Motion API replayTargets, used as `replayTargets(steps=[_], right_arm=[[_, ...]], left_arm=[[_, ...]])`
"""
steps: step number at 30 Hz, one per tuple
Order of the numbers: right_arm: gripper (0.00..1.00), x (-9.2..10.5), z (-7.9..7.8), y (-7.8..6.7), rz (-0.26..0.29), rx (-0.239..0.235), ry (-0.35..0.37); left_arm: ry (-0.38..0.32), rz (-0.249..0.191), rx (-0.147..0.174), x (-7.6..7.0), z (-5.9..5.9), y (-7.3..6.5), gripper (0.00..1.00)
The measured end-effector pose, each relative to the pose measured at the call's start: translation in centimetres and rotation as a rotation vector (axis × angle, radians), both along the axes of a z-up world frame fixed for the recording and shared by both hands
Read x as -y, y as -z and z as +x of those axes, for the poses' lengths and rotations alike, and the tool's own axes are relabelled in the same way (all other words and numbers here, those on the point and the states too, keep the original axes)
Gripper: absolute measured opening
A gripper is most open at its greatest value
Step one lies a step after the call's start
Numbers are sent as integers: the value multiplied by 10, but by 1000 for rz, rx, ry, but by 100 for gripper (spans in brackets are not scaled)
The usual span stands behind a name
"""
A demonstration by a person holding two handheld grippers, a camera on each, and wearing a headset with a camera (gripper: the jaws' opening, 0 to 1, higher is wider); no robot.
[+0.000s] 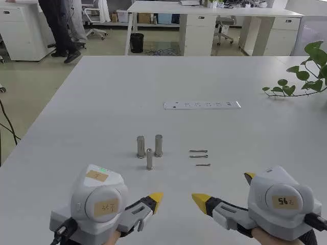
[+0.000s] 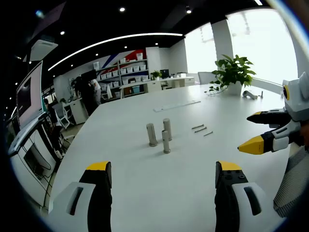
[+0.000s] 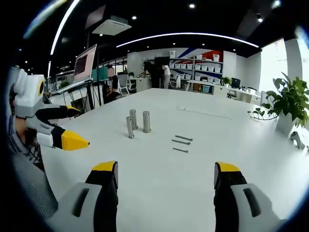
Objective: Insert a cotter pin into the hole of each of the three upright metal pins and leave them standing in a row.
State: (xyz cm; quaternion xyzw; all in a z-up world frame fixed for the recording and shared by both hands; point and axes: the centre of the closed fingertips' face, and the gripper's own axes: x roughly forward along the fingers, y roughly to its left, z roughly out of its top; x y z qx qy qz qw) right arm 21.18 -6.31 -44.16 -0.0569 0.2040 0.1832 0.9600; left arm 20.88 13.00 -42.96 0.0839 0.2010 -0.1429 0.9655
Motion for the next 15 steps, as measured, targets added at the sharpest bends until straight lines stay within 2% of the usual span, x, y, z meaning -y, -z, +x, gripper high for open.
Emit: replayTargets(steps=[15], right_arm=[[78, -1, 0, -1, 1, 3, -3]], left_arm=[[5, 6, 0, 1, 0, 0, 84]])
